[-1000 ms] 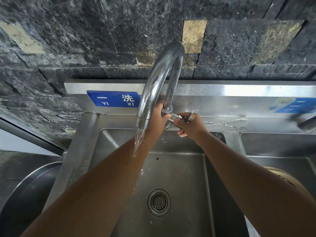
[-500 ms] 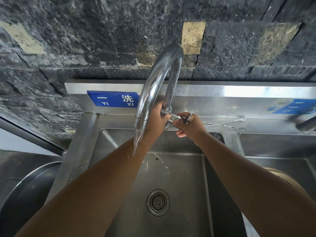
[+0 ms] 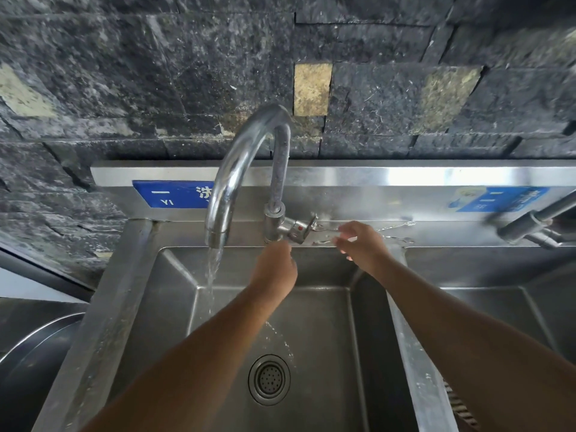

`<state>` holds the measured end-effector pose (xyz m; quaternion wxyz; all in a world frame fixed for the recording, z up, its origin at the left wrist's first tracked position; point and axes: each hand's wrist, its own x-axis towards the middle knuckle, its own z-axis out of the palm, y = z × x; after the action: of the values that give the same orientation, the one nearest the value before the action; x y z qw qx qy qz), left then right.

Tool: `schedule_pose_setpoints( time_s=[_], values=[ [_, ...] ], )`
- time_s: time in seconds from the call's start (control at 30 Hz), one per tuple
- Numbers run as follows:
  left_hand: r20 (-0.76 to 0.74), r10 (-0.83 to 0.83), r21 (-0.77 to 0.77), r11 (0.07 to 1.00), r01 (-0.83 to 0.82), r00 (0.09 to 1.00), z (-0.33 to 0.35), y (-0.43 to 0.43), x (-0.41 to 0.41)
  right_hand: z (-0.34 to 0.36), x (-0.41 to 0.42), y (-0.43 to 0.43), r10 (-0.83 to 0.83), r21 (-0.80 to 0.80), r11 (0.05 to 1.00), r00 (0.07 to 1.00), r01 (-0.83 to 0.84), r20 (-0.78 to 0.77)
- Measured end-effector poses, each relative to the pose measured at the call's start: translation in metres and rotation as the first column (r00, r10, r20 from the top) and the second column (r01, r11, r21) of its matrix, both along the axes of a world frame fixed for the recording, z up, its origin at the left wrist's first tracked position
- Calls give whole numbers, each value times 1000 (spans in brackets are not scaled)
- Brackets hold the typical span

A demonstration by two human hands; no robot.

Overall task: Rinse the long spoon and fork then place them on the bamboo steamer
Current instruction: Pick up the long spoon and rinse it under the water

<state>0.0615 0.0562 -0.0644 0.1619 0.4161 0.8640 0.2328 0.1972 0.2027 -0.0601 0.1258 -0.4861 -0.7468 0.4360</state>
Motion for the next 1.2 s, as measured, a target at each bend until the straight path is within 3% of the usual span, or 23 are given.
schedule_pose_setpoints(
  time_s=[0.13, 0.2, 0.37, 0.5, 0.73, 0.97, 1.2],
  values=[
    [-67, -258, -24, 966, 257, 964, -17, 11, 16, -9, 13, 9, -21, 134, 991, 991, 3, 132],
    [-142, -322, -92, 946, 312, 936, -29, 12, 21, -13, 19, 11, 2, 239, 969, 974, -58, 227],
    [-224, -299, -264, 935, 238, 927, -52, 13, 20, -19, 28, 27, 85, 352, 914, 945, -200, 316],
    [-217, -270, -257, 943, 212, 938, -61, 10, 26, -22, 27, 40, 104, 465, 837, 918, -289, 383],
    [-193, -255, -220, 952, 212, 947, -68, 12, 31, -24, 17, 56, 179, 474, 733, 811, -488, 557],
    [-253, -263, -211, 954, 212, 931, -70, 12, 33, -16, 11, 70, 183, 419, 779, 809, -466, 559],
    [-266, -265, -213, 954, 212, 927, -70, 11, 34, -18, 12, 74, 230, 440, 670, 731, -598, 643]
  ],
)
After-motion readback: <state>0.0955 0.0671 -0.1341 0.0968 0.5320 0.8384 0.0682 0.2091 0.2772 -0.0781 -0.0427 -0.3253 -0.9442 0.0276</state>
